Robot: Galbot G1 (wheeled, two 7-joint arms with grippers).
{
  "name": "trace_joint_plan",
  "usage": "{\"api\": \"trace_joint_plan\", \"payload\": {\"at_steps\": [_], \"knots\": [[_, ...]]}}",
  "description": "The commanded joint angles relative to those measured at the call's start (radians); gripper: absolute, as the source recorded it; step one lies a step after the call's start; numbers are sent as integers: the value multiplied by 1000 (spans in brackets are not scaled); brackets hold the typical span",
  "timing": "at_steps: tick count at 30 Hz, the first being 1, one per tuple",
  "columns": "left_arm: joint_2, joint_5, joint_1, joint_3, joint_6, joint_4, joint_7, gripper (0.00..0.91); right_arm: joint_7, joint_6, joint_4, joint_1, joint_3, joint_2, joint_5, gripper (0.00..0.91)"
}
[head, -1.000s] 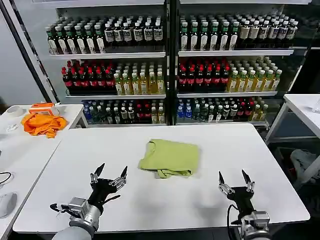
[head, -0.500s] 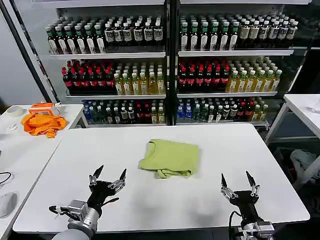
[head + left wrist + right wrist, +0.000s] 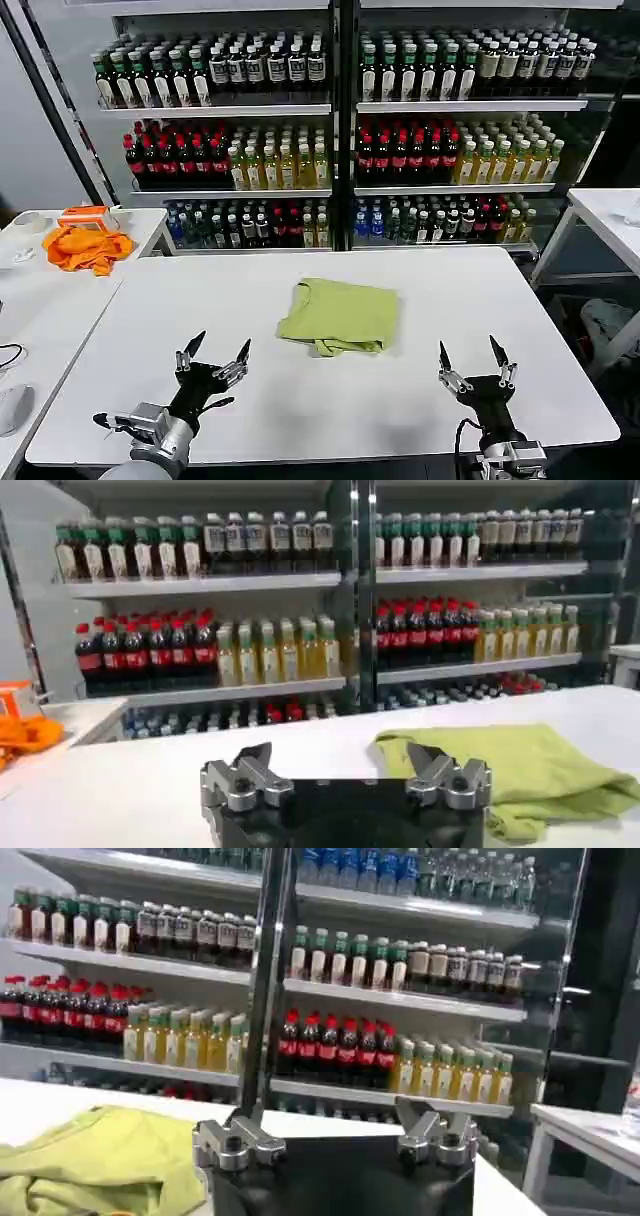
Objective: Fold and organize the clothes.
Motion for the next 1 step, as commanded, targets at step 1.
{"api": "trace_joint_plan", "payload": {"at_steps": [1], "knots": [[26,-27,8,-17,-74,3,10,907,10,12,-11,21,-10,8,-14,907]]}}
